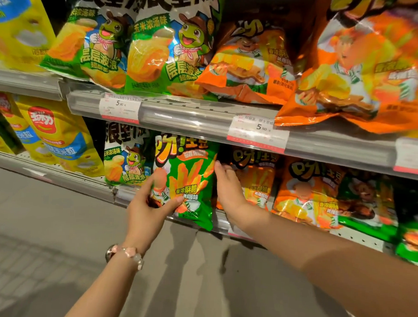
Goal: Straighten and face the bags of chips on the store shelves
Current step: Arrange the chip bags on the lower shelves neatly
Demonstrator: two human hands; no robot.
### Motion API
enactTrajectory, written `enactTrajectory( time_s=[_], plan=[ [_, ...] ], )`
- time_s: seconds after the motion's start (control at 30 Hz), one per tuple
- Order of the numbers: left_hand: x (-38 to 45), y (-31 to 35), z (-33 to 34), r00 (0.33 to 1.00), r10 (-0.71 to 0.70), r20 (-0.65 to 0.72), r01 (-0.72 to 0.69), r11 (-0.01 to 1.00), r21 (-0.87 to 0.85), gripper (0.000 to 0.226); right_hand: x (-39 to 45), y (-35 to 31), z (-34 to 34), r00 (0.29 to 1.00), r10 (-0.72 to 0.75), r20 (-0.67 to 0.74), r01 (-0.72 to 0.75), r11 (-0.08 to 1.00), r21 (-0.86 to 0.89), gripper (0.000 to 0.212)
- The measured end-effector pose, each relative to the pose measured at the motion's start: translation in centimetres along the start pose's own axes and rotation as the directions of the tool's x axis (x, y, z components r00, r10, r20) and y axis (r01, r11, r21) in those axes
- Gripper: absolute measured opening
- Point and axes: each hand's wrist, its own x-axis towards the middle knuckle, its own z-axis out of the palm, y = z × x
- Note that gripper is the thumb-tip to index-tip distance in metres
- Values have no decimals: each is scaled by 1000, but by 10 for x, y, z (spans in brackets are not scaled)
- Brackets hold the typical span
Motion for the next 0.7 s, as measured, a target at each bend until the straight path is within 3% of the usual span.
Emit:
enactTrajectory(
  time_s=[0.07,0.17,0.37,0.53,0.7],
  plan=[
    [-7,7,18,1000,26,6,-26,1000,10,65,-19,0,-18,998,-2,58,-5,994,109,72],
    [-23,19,44,997,64,33,-65,997,35,56,-39,4,-46,995,-24,93,6,981,195,53],
    [-51,37,88,991,89,97,-102,985,142,62,-52,15,-103,998,-27,-63,36,988,151,64],
    [-68,62,129,972,84,219,-121,979,162,79,-59,21,-157,988,-66,-143,80,992,98,47],
    [-86,88,176,943,85,323,-150,972,181,67,-71,25,-218,979,-77,-190,97,990,100,45]
  ],
)
